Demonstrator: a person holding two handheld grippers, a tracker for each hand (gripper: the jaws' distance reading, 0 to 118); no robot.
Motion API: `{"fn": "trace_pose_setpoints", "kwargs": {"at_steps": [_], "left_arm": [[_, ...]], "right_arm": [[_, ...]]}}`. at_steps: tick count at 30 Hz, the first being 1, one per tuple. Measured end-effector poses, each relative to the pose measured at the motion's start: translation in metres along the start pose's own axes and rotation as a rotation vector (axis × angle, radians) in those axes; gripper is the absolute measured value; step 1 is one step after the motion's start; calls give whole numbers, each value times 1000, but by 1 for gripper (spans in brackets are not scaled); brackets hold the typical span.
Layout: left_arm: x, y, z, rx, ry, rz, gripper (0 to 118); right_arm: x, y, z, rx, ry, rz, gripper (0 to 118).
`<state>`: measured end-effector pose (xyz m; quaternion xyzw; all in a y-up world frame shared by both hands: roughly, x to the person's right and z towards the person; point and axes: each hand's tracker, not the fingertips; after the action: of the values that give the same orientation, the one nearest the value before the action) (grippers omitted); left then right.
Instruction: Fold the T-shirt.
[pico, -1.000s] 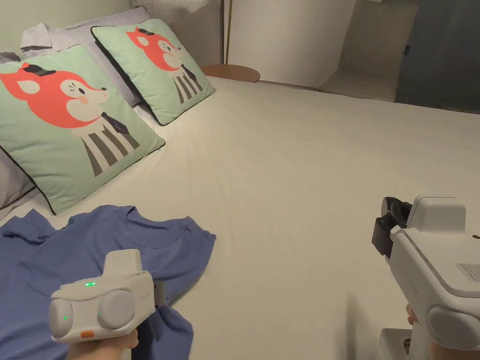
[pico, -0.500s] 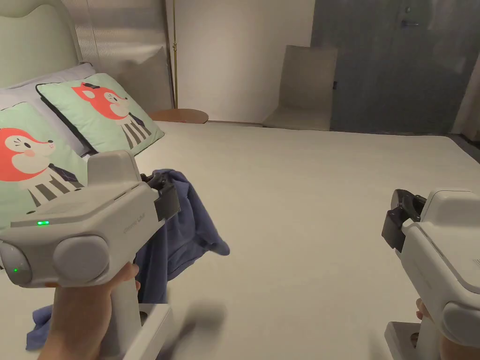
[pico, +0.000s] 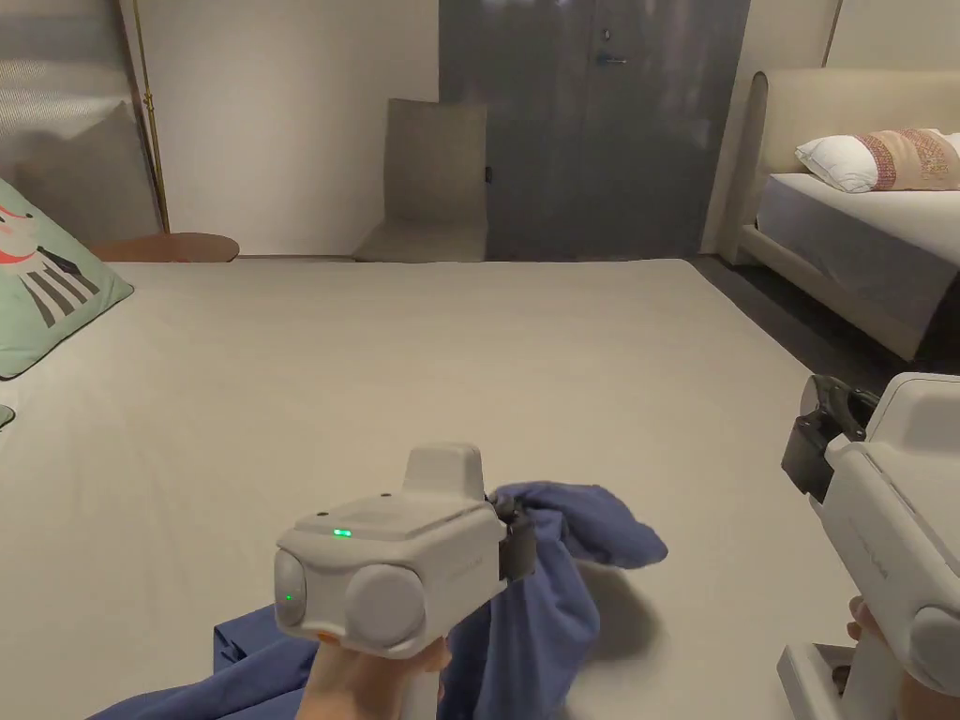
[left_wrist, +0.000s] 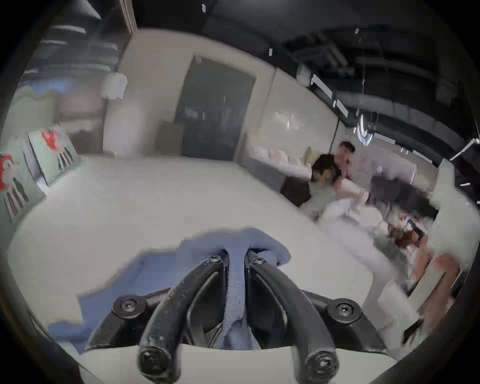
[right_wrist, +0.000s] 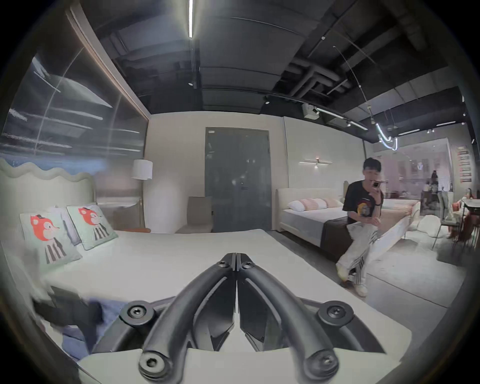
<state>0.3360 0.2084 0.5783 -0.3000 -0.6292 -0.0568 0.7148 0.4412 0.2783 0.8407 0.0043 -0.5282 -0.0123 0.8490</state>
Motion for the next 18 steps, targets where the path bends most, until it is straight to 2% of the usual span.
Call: {"fn": "trace_pose_setpoints", "kwargs": {"at_steps": [4,6,8,10,12,13,16,17,18], "left_arm": [[-14,-64,-60,-343,19,119,4],[-16,-90,-69,-420,34,114,4],[-19,-104,-74,-457,71,97,4],[-23,-103,-68,-407,41,137,4],[-27,-94,-63,-409,22,151,9],[-25,-88,-53,-363,6,142,30],[-26,-66,-15,-156,25,87,107],[-31,-55,3,-70,33,68,110],[-35,-45,21,5,42,61,107]], "right_arm": [[11,-9,5,-23,-24,11,0],[13,-13,4,-34,-27,8,0],[12,-16,1,-45,-27,8,0],[8,-18,-1,-53,-21,7,0],[2,-19,-2,-55,-9,9,0],[-1,-19,-3,-54,-2,9,0],[-10,-17,-1,-42,28,16,0],[-13,-16,-1,-38,37,24,0],[-16,-16,-1,-34,43,29,0]]}}
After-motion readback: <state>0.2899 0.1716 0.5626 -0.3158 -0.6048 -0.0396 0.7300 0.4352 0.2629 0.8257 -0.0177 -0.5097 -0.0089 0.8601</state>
